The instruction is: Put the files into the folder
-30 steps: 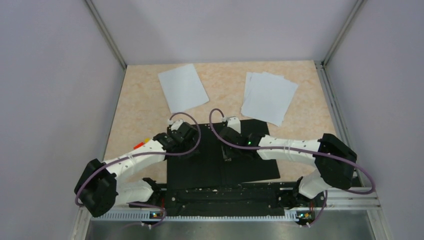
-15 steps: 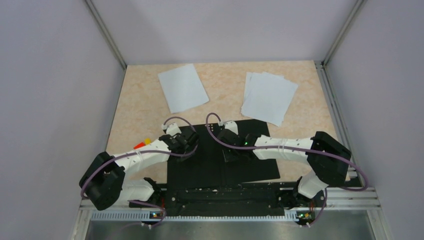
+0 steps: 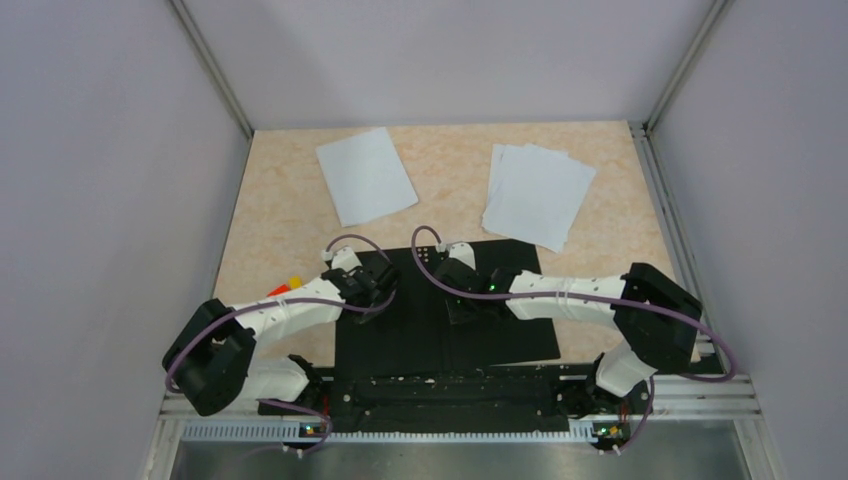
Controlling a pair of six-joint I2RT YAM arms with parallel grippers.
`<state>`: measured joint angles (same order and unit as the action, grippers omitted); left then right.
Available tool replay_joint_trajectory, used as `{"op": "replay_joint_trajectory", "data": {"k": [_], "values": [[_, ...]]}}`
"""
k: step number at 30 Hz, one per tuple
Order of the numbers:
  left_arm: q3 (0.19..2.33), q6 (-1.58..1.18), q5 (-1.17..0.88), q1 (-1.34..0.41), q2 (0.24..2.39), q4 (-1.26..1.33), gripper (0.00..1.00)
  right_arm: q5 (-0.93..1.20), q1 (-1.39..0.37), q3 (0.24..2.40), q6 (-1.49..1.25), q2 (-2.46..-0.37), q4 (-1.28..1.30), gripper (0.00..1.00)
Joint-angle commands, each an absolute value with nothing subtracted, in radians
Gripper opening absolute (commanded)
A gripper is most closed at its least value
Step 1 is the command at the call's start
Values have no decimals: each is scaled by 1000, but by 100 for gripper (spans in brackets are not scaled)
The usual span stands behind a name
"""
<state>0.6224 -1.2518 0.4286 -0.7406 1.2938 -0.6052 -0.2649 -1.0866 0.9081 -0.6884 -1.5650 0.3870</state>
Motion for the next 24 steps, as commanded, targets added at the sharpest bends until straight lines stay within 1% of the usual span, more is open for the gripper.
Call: {"op": "replay_joint_trajectory", "data": {"k": [1,7,10,13,16,19,22,24], "values": [[605,-1291,421,-746,1325,-585,15,-262,-1105,902,-693,-1581,363,22],[582,-1306,406,-746,1339,-574,14,-263,-1117,914,-699,-1621,366,21],[565,-1316,400,-746,1335,-566,13,-282,-1120,920,-711,-1634,386,17],[554,-1327,398,-746,1335,-567,11,-300,-1120,919,-723,-1634,405,14],[549,-1334,400,-746,1337,-576,6,-313,-1120,914,-736,-1627,418,12],[550,-1348,409,-746,1343,-597,0,-309,-1120,902,-743,-1614,413,12],[538,-1362,419,-746,1332,-608,0,-294,-1120,896,-744,-1610,404,13],[531,-1369,426,-746,1321,-612,0,-284,-1120,889,-744,-1603,395,16]]}}
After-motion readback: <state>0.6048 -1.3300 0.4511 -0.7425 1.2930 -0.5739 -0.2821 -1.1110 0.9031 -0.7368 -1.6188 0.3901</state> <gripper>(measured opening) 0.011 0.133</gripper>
